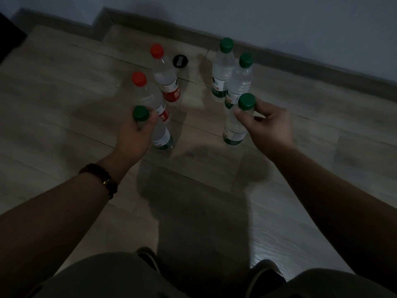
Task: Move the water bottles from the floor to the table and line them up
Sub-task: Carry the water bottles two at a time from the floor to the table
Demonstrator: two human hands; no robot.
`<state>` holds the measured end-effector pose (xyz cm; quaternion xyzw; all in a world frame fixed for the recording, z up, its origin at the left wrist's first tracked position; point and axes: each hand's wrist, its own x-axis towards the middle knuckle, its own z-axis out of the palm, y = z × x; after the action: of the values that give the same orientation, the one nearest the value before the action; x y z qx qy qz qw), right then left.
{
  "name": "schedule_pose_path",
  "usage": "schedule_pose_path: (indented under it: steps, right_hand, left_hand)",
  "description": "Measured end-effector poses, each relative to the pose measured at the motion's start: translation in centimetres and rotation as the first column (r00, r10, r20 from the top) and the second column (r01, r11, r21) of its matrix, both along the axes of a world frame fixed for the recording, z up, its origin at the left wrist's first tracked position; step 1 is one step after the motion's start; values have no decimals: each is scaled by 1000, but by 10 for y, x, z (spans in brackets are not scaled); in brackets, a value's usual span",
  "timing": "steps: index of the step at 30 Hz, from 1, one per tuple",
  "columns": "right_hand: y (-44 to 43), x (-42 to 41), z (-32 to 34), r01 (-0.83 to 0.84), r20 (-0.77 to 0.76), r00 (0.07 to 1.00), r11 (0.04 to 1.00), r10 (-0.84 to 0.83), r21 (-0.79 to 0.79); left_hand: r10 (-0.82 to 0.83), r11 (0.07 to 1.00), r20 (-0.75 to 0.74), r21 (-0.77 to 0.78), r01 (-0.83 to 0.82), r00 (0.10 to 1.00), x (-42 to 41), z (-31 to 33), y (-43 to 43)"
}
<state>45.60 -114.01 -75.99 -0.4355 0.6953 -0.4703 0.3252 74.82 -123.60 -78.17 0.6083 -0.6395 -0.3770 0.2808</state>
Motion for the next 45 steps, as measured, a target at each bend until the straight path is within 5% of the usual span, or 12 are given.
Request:
schedule_pose_path:
  steps: [8, 12, 20, 26, 32, 39, 45]
  right_hand:
    - [22, 8, 111, -21, -79, 997, 1000, 21, 8]
    - [54, 6, 244, -27, -150, 988, 1000, 27, 3]
    - [123, -11, 575, 34, -115, 993, 999, -31, 25]
    - [182, -11, 763, 161, -106, 979, 980, -174, -117]
    - [255, -2, 829, 402, 2, 913, 900, -407, -169]
    - [352, 0, 864, 612, -38, 776, 767, -629, -192]
    - [461, -22, 879, 747, -84, 638, 641, -766, -176]
  left_hand:
    - [-177, 984, -87, 14, 179, 980, -14, 125, 16]
    - [-223, 970, -237, 40, 239, 946, -29, 266, 40]
    - [-475, 865, -258, 37, 500, 841, -62, 601, 89]
    - [-578, 816, -280, -197, 543, 767, -94, 774, 137]
    - [-694, 719, -307, -241, 653, 651, -134, 828, 181]
    - [-921, 380, -226, -330, 864, 319, -209, 859, 230]
    - [-963, 220, -224, -334, 916, 150, -296, 868, 317]
